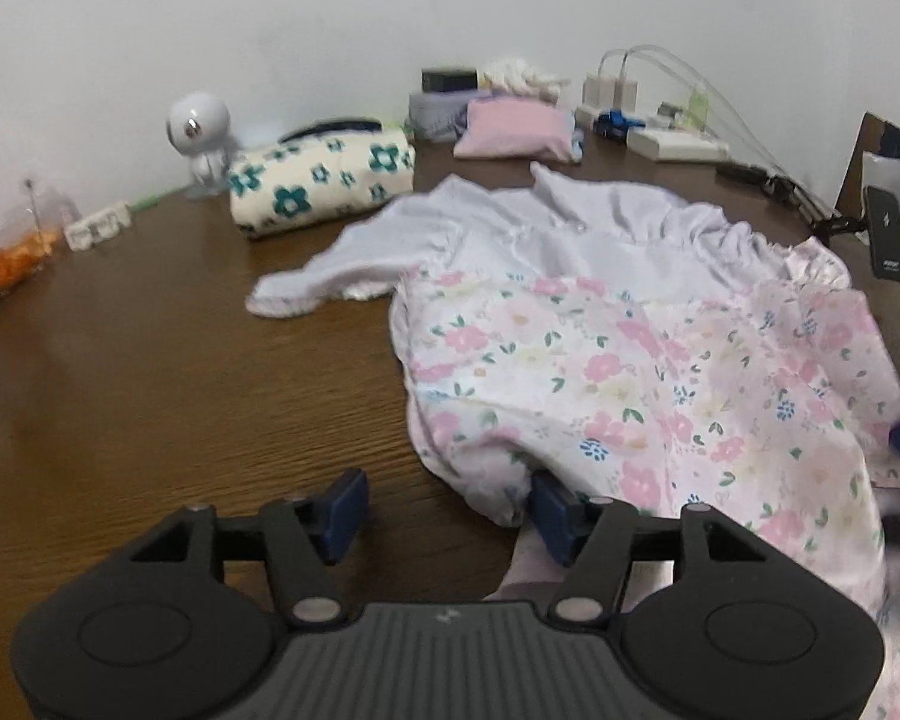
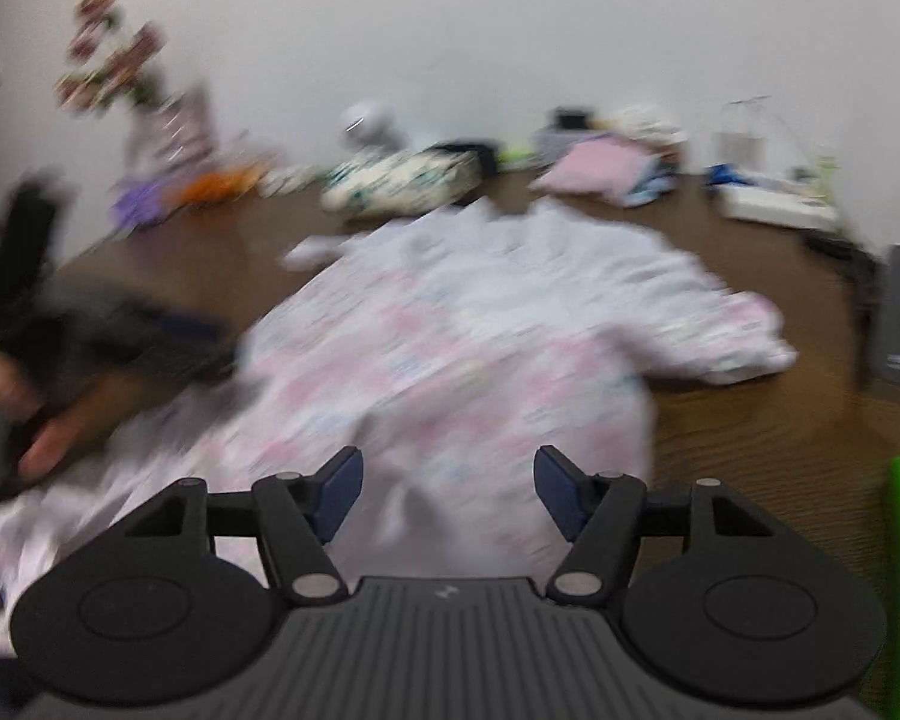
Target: Fold clothes
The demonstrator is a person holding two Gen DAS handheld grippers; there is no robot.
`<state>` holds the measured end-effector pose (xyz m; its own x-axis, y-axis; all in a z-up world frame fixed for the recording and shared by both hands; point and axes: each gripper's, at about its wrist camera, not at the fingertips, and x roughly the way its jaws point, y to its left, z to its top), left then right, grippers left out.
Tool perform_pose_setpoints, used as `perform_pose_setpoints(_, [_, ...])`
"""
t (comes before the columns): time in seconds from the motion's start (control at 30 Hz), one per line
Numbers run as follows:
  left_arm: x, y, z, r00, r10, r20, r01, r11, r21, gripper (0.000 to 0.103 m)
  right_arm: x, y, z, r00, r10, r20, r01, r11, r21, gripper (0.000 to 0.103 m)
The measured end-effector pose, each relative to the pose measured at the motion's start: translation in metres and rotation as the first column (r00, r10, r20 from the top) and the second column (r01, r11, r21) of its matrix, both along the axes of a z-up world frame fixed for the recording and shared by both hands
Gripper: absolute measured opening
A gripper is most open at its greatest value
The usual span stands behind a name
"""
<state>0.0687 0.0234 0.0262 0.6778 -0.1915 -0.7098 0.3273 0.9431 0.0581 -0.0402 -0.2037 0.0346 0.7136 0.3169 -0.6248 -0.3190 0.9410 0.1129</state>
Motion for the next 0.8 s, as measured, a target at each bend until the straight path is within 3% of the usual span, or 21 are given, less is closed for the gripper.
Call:
perform_pose_setpoints(0.03, [0.000,-0.001,-0.001,1.000,-0.006,0.005,0.006,1.000,-0.014,0.045,0.002,0.004,-0.005,1.000,-0.002,-0.016,0.001,1.000,-0.026,0.058])
perform_pose_setpoints(0.07, [0.000,-0.001,-0.003,1.000,-0.011,0.011,0.012,1.000,-0.028,0.032,0.005,0.009,-0.010,0.999,-0.004,-0.032,0.003,0.999,-0.052,0.047])
perform_pose_setpoints(0.1, [-0.001,-0.002,-0.004,1.000,-0.016,0.016,0.016,0.999,-0.043,0.013,0.006,0.012,-0.014,0.999,-0.007,-0.041,0.004,0.997,-0.074,0.040])
perform_pose_setpoints(0.17, [-0.010,-0.003,-0.006,0.999,-0.006,0.039,0.007,0.999,-0.033,0.013,0.009,0.012,-0.017,0.999,-0.015,-0.039,0.011,0.995,-0.104,0.022])
perform_pose_setpoints(0.27, [-0.034,-0.003,-0.008,0.996,0.036,0.079,-0.038,0.999,0.023,0.013,0.016,0.005,-0.017,0.998,-0.027,-0.056,0.020,0.993,-0.119,0.007])
perform_pose_setpoints(0.37, [-0.076,0.004,-0.007,0.992,0.102,0.072,-0.102,0.995,-0.003,0.012,0.032,-0.006,-0.017,0.997,-0.053,-0.060,0.042,0.985,-0.165,0.006])
perform_pose_setpoints(0.53, [-0.146,-0.015,-0.003,0.999,0.050,-0.010,-0.051,0.992,-0.118,0.012,0.078,-0.007,-0.016,0.996,-0.047,-0.073,0.028,0.970,-0.244,0.006])
perform_pose_setpoints(0.7, [-0.164,-0.039,0.007,0.995,-0.076,-0.066,0.060,0.975,-0.213,0.015,0.141,0.027,-0.016,0.993,0.081,-0.089,-0.102,0.957,-0.271,0.006])
perform_pose_setpoints(0.8, [-0.168,-0.013,0.030,0.998,-0.067,-0.016,0.061,0.963,-0.264,0.022,0.153,0.030,0.001,0.997,0.051,-0.060,-0.066,0.959,-0.275,0.009])
